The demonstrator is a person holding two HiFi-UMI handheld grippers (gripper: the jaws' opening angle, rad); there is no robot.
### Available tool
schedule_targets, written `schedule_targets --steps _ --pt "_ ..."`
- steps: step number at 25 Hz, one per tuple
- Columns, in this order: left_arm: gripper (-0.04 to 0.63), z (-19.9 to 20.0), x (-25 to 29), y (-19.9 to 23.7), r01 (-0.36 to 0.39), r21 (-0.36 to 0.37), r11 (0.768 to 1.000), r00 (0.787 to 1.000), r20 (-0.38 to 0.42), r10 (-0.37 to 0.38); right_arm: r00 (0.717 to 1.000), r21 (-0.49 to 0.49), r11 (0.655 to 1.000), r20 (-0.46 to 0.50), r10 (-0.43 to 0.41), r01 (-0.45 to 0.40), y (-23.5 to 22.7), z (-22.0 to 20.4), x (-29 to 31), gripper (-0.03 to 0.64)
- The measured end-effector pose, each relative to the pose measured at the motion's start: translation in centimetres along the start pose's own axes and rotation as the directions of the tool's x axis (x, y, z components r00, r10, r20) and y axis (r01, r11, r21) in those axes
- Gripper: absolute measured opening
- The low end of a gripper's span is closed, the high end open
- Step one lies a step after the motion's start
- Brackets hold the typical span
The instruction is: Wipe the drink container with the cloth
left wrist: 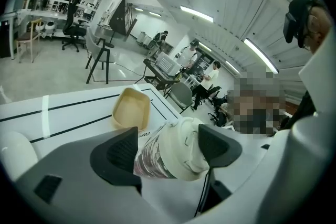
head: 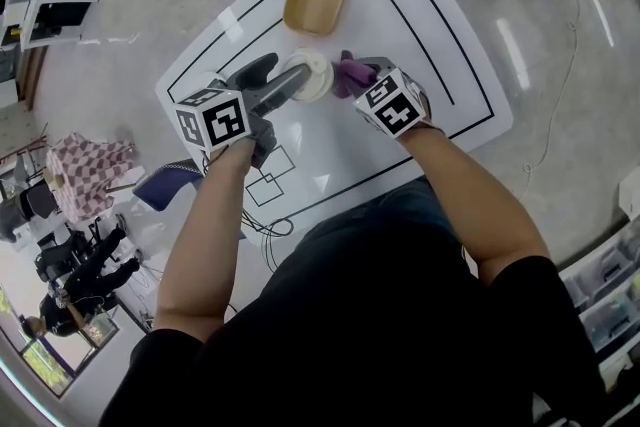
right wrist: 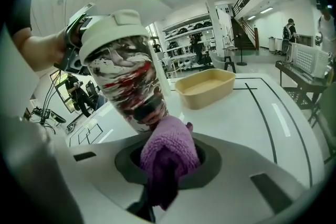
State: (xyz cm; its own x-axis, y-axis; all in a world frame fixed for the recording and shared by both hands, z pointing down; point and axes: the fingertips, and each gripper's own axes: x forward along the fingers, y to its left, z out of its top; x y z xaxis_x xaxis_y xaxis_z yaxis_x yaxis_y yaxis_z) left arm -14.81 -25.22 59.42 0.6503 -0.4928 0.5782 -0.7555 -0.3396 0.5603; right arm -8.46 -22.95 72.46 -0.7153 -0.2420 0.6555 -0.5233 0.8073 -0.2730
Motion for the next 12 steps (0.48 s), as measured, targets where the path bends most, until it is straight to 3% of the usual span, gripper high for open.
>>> schedule_targets --steps 9,12 --pt "0.383 0.0 -0.1 0.2 -0.009 -0.019 1.0 1.0 0.017 0.01 0.999 0.034 0.999 -0.013 0.031 -0.031 -0.3 -0.5 -0.1 0.087" --pt "0.383 0.0 -0.3 0.1 -0.013 -0.021 1.0 1.0 0.014 0.014 0.998 0.108 0.992 -0.014 0.067 -0.065 -0.4 -0.8 -1.2 0.089"
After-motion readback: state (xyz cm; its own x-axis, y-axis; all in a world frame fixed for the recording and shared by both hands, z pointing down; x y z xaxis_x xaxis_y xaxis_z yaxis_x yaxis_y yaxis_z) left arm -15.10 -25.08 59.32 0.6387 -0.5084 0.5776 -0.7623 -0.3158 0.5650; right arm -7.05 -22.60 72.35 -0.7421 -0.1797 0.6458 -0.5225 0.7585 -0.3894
